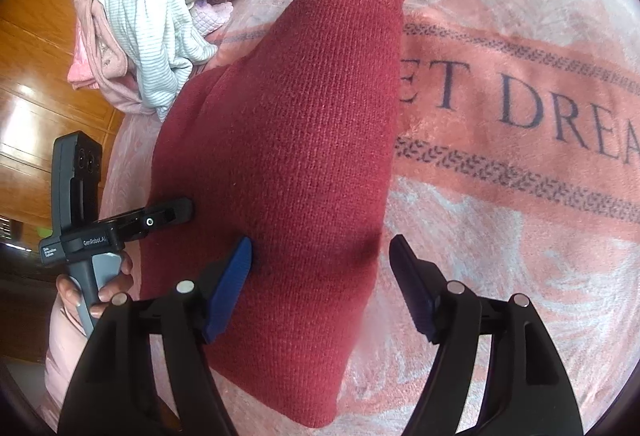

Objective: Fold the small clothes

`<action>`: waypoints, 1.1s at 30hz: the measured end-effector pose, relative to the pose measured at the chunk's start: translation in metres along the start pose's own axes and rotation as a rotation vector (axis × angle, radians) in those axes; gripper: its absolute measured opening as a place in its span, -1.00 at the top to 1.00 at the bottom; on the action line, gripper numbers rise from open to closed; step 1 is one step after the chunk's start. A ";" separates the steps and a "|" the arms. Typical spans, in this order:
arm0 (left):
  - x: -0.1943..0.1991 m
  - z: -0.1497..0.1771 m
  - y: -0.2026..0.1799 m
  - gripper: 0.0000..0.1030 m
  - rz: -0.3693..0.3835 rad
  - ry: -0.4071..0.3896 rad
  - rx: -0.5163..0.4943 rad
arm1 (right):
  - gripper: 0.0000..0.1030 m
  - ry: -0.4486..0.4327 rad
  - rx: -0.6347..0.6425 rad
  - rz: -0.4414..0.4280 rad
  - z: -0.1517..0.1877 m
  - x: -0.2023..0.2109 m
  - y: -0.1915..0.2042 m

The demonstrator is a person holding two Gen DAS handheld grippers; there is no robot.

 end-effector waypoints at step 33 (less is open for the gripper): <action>0.015 0.054 -0.077 0.13 0.097 -0.085 -0.145 | 0.36 -0.054 0.002 -0.139 0.062 0.064 -0.025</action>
Point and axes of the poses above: each gripper's, at about its wrist camera, not at the fingertips, and x roughly against the way its jaws point, y to its left, z to its underside, the point moved 9 cm from there along -x, roughly the way its jaws point, and after that the axes turned 10 degrees about z, right-handed, at the moved point
